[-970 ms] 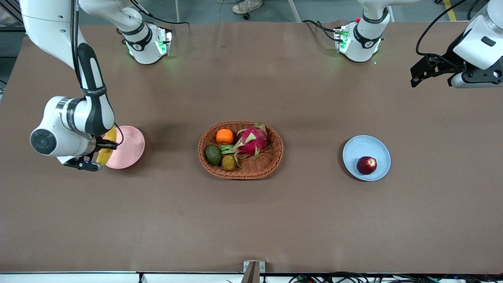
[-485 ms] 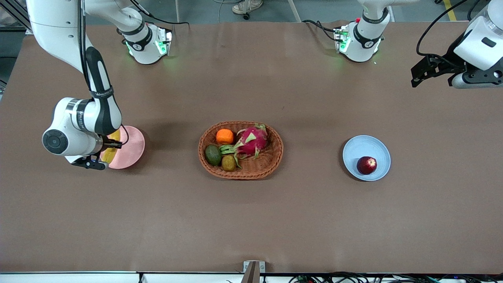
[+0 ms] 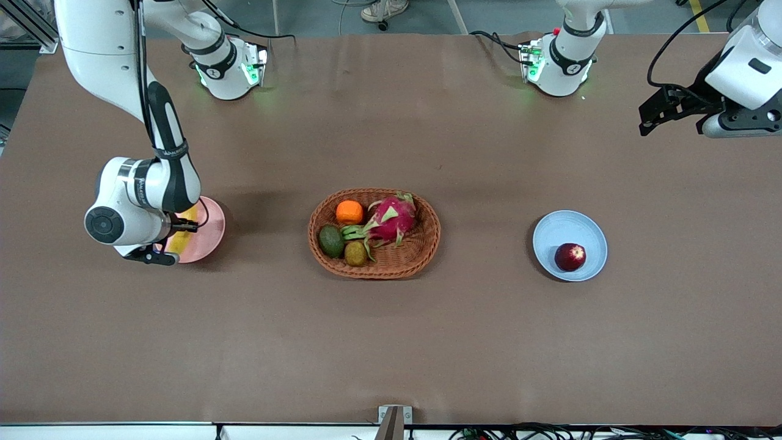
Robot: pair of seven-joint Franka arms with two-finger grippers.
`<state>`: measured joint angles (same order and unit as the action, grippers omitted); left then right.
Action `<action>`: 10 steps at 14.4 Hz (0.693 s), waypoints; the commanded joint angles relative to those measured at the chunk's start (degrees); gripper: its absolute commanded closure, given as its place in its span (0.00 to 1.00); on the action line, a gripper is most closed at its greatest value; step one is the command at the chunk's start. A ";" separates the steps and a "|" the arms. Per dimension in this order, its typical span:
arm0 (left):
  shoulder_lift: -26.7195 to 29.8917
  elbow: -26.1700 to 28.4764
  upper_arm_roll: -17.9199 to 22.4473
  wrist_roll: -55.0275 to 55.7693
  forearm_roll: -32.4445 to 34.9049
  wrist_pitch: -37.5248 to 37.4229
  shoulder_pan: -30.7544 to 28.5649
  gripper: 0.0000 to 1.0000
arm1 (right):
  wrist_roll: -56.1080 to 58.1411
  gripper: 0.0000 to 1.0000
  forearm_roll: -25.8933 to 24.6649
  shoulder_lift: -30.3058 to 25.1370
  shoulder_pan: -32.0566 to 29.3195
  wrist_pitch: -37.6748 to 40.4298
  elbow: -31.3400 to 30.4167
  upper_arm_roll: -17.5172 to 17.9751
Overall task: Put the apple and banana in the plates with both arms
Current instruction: 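Lower the banana onto the pink plate and open the right gripper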
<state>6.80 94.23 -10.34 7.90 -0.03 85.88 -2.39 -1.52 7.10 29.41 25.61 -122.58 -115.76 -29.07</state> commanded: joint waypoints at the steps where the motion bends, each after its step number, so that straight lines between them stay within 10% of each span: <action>1: -0.03 0.43 0.14 -0.96 0.21 0.69 0.01 0.00 | -1.03 0.00 -1.21 -2.95 0.05 5.22 2.80 -0.19; 10: -0.30 0.26 0.32 -0.87 0.39 1.31 -0.16 0.00 | -0.50 0.00 -0.86 -9.43 -1.26 30.48 28.66 -4.24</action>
<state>6.31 94.44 -10.13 7.90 -0.03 86.46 -2.49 -1.72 6.99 23.41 24.80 -92.99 -88.24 -33.48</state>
